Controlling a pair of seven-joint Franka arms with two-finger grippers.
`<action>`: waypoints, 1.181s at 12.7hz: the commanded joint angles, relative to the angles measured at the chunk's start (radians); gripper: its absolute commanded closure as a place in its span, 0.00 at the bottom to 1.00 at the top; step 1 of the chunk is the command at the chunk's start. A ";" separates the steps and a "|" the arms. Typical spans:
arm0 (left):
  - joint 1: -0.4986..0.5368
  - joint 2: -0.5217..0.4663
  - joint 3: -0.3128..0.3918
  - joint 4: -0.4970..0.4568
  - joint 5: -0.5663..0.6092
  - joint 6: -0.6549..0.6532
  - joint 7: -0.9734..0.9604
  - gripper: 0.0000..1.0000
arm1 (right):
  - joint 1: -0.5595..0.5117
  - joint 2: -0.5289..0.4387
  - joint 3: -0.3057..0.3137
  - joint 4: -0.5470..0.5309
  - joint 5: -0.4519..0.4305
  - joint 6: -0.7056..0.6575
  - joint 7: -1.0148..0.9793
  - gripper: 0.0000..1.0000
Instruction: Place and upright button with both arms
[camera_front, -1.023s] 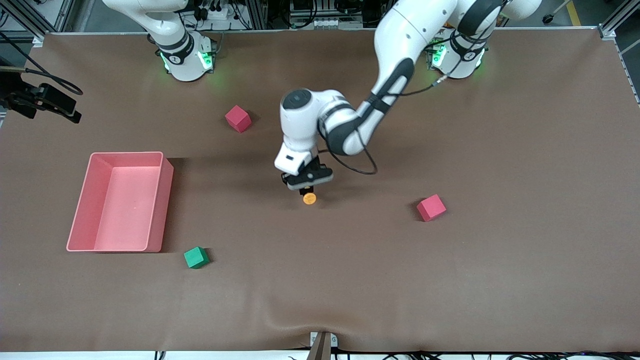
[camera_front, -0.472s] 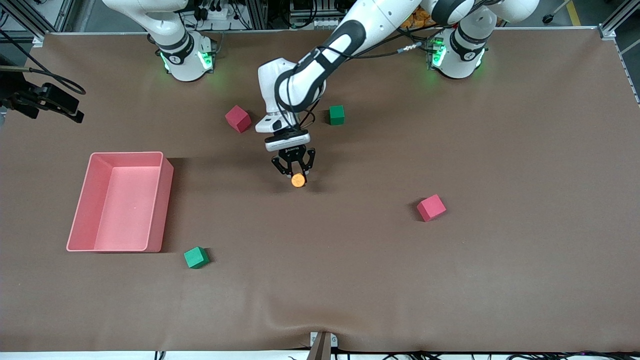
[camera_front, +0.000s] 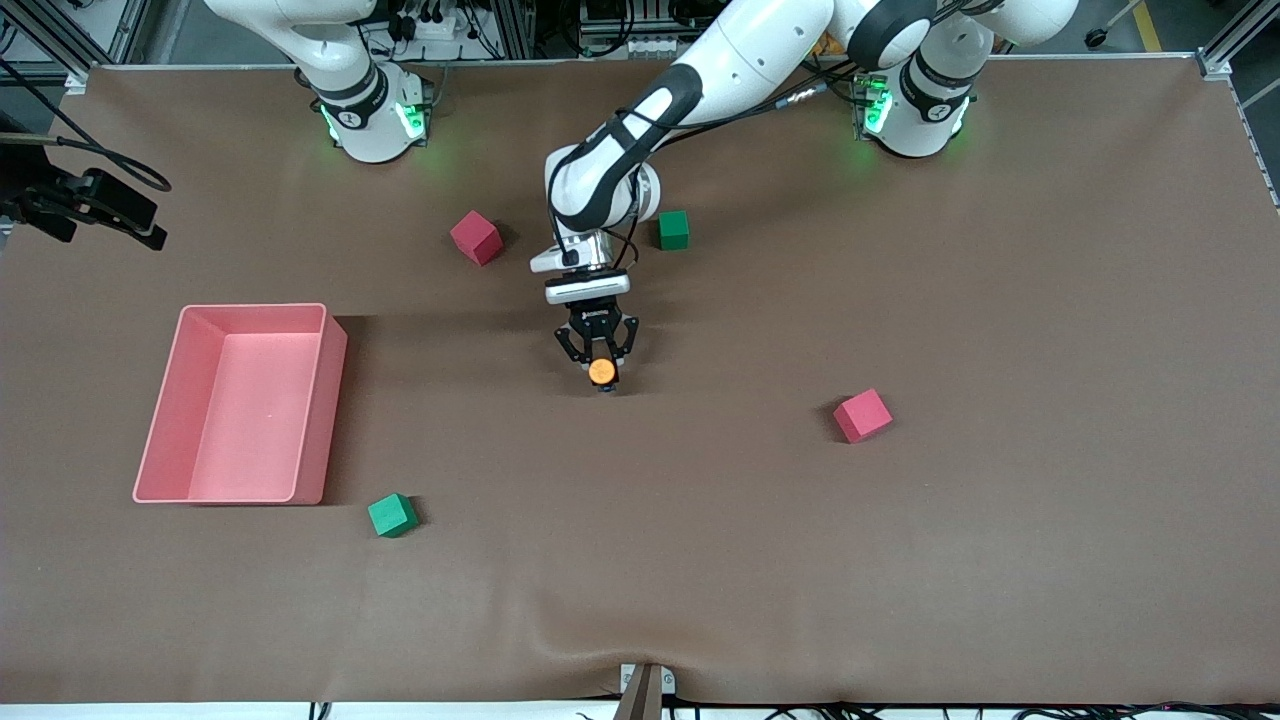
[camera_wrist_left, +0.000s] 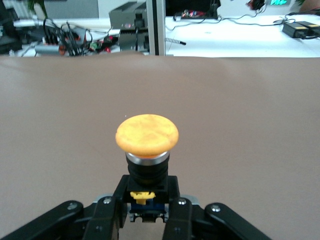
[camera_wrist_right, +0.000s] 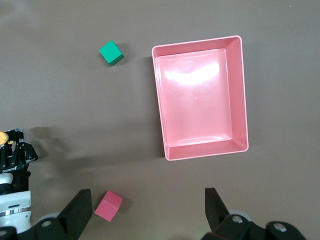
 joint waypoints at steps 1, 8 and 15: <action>-0.011 0.041 0.009 0.011 0.075 -0.023 -0.035 1.00 | 0.011 0.009 -0.003 0.020 -0.002 -0.004 -0.010 0.00; -0.031 0.048 0.006 0.011 0.052 -0.025 -0.062 0.00 | 0.013 0.009 -0.003 0.020 -0.002 -0.007 -0.008 0.00; -0.114 -0.148 -0.057 0.023 -0.422 -0.054 0.044 0.00 | 0.011 0.009 -0.003 0.020 -0.002 -0.011 -0.008 0.00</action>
